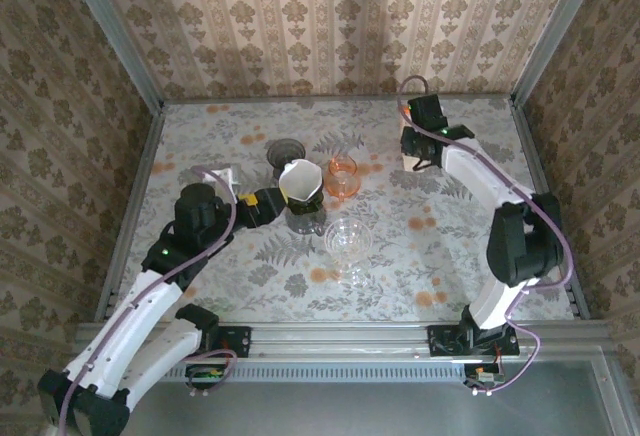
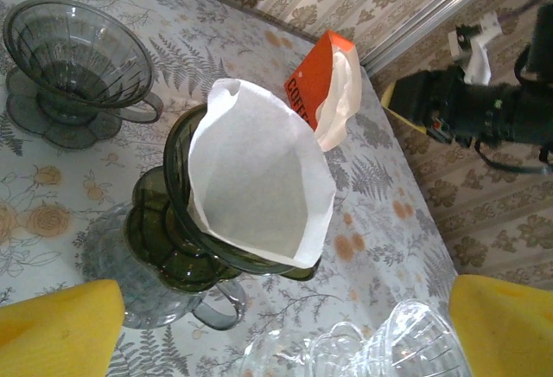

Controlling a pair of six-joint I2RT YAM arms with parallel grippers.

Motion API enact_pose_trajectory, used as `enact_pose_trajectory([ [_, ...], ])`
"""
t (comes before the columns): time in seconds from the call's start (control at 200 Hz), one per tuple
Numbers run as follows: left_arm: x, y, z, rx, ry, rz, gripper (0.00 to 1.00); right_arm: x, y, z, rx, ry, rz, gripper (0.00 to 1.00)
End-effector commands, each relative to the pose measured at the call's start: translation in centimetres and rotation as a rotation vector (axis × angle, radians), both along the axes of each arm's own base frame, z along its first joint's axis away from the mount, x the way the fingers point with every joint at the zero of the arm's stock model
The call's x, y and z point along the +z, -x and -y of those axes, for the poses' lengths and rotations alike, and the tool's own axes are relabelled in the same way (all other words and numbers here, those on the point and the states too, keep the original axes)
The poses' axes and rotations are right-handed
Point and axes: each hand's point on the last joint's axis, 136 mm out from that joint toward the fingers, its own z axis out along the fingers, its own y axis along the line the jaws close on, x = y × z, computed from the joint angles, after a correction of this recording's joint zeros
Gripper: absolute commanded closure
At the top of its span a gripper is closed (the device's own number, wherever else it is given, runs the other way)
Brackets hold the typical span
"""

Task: Place the coffee filter in the dripper

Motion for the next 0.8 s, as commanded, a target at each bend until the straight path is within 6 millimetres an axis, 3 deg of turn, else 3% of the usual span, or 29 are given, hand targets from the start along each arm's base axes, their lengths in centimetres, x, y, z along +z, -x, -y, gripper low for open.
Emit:
enact_pose_trajectory([
  [0.0, -0.1, 0.1, -0.1, -0.012, -0.014, 0.03, 0.0, 0.3, -2.1, -0.2, 0.01, 0.014, 0.005, 0.68],
  [0.135, -0.7, 0.2, -0.2, -0.021, -0.033, 0.019, 0.03, -0.7, -4.2, -0.2, 0.011, 0.045, -0.015, 0.72],
  [0.32, -1.6, 0.3, -0.5, -0.017, -0.05, -0.007, 0.03, -1.9, -4.8, 1.5, -0.056, 0.067, -0.048, 0.76],
  [0.795, -2.8, -0.8, -1.2, 0.018, -0.019, -0.041, 0.03, -2.0, -6.4, 2.4, -0.202, 0.031, -0.005, 0.76],
])
